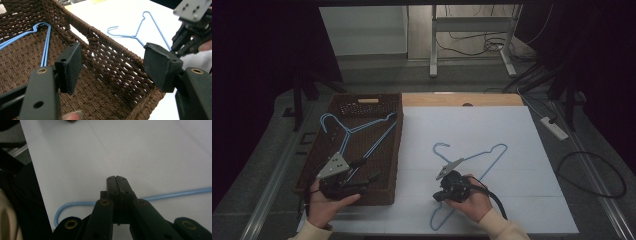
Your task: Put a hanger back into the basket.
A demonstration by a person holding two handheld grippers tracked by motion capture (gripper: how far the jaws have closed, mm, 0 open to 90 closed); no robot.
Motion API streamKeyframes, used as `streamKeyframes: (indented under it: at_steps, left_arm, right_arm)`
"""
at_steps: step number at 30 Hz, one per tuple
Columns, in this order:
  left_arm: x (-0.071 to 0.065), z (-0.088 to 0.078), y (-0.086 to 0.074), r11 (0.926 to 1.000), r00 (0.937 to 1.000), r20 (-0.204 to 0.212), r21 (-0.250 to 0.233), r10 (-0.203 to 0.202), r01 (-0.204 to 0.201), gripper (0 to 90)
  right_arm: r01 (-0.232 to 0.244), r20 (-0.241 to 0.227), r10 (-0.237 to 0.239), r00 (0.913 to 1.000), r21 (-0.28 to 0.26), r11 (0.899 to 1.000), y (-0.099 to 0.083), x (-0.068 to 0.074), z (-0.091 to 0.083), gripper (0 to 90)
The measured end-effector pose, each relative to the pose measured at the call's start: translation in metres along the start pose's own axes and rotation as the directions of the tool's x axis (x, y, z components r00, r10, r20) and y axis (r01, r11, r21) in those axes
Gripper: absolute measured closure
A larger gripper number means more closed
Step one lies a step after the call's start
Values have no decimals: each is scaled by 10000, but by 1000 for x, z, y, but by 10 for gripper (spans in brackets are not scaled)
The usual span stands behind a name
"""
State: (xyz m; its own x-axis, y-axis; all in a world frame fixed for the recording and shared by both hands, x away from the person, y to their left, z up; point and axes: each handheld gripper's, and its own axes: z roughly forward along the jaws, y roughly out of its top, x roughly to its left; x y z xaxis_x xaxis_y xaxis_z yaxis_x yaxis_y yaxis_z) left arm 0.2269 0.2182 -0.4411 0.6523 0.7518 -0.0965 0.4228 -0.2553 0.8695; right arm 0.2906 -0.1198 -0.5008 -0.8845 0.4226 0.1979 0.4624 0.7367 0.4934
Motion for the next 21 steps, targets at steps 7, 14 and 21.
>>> streamKeyframes:
  at_steps: [7, 14, 21]
  left_arm:
    - [0, 0, 0, 10000, 10000, -13, 14, 8, -8, 319]
    - [0, 1, 0, 10000, 10000, -7, 36, -4, 4, 320]
    - [-1, 2, 0, 10000, 10000, 16, 69, 17, -17, 320]
  right_arm:
    - [21, -132, -15, 9999, 485, 9988, -8, 4, 10, 900]
    - [50, -175, -36, 9998, 793, 9968, -18, 3, 1, 900]
    - [-99, 31, 96, 9999, 1113, 9937, -40, -3, -17, 900]
